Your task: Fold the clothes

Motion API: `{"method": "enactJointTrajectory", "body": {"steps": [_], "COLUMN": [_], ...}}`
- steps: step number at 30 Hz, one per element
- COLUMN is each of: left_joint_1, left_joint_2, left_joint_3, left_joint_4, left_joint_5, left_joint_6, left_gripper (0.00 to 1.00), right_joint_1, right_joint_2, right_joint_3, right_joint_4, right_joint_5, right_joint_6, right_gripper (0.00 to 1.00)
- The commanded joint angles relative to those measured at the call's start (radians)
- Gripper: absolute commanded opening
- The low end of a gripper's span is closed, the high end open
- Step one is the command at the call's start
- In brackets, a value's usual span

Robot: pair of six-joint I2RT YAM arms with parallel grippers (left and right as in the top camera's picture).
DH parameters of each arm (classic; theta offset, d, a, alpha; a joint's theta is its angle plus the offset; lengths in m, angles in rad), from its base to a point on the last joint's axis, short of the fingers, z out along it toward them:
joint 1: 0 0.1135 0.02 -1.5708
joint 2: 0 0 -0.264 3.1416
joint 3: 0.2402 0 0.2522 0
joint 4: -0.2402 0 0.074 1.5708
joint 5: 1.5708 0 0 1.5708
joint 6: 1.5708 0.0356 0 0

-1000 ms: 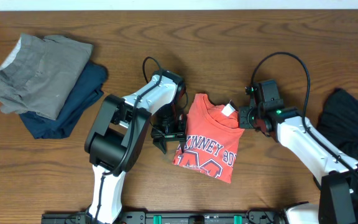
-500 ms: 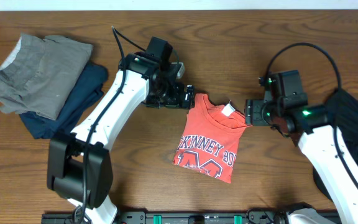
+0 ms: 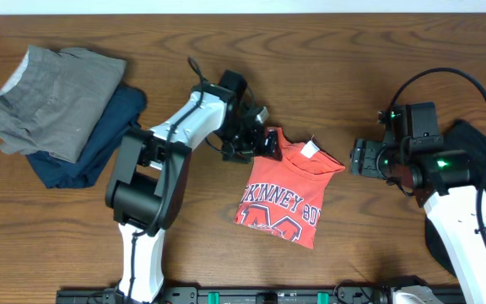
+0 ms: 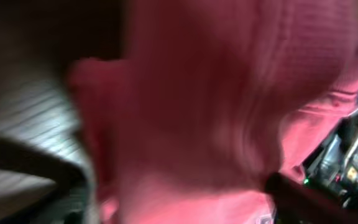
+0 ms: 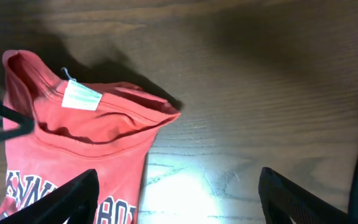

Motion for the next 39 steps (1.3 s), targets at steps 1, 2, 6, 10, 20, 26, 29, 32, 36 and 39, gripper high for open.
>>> {"method": "enactJointTrajectory", "body": {"steps": [1, 2, 6, 10, 20, 26, 29, 32, 36, 39], "left_joint_1": [-0.05, -0.06, -0.084, -0.057, 0.244, 0.516, 0.642, 0.756, 0.874, 0.939], "left_joint_2": [0.085, 0.088, 0.077, 0.033, -0.234, -0.306, -0.303, -0.283, -0.228, -0.176], "left_joint_3": [-0.009, -0.009, -0.008, 0.002, 0.201, 0.317, 0.326, 0.326, 0.324, 0.324], "left_joint_4": [0.0, 0.001, 0.008, 0.006, -0.052, 0.018, 0.109, 0.19, 0.23, 0.231], "left_joint_5": [0.09, 0.1, 0.109, 0.072, -0.112, -0.204, -0.252, -0.288, -0.287, -0.286], "left_joint_6": [0.022, 0.022, 0.022, 0.021, 0.02, 0.002, -0.019, -0.087, -0.144, -0.174], "left_gripper": [0.32, 0.1, 0.06, 0.06, 0.06, 0.06, 0.06, 0.06, 0.08, 0.08], "right_joint_1": [-0.009, -0.009, -0.009, -0.009, -0.009, -0.009, -0.009, -0.009, -0.009, -0.009], "right_joint_2": [-0.008, -0.008, -0.008, -0.008, -0.008, -0.008, -0.008, -0.008, -0.008, -0.008], "right_joint_3": [0.009, 0.009, 0.009, 0.009, 0.009, 0.009, 0.009, 0.009, 0.009, 0.009], "right_joint_4": [-0.004, -0.004, -0.005, -0.006, -0.043, -0.055, -0.055, -0.06, -0.057, -0.051], "right_joint_5": [0.007, 0.007, 0.007, 0.007, 0.064, 0.074, 0.074, 0.074, 0.074, 0.075], "right_joint_6": [0.01, 0.01, 0.01, 0.01, 0.01, 0.01, 0.011, 0.011, 0.01, 0.01], "right_gripper": [0.8, 0.8, 0.8, 0.8, 0.8, 0.79, 0.79, 0.79, 0.79, 0.78]}}
